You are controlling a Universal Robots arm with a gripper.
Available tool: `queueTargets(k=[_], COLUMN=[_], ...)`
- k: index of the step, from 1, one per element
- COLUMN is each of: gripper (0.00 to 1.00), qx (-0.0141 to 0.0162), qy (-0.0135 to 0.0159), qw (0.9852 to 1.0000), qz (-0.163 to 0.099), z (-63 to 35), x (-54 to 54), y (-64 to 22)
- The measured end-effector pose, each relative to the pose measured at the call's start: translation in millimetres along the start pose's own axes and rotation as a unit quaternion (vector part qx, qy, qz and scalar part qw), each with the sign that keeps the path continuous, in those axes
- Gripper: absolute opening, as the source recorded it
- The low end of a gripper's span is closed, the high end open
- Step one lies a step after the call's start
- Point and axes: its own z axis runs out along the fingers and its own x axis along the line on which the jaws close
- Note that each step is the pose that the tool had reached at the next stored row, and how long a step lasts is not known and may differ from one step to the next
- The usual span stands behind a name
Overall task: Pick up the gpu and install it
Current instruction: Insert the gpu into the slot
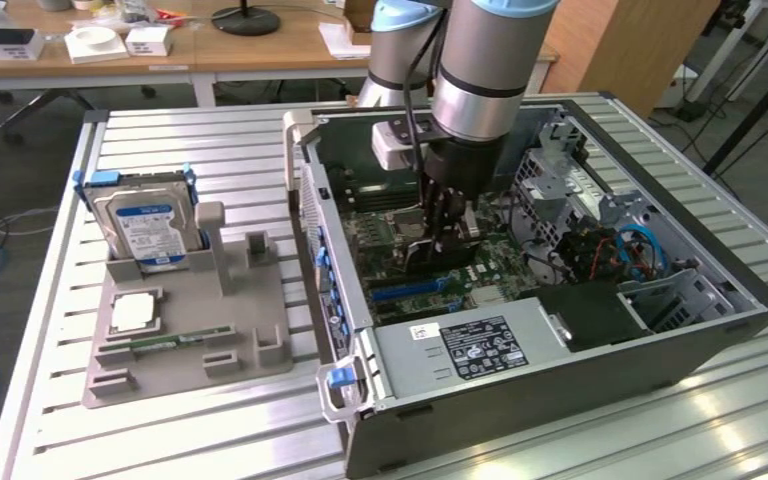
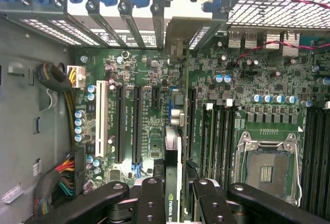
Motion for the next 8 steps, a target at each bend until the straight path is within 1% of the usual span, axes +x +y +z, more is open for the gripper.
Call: queueTargets(k=[8], gripper=[0.26], qx=[0.0000], qy=[0.0000], qw=[1.0000], qz=[0.000], z=[0.0], x=[0.2], y=[1.1])
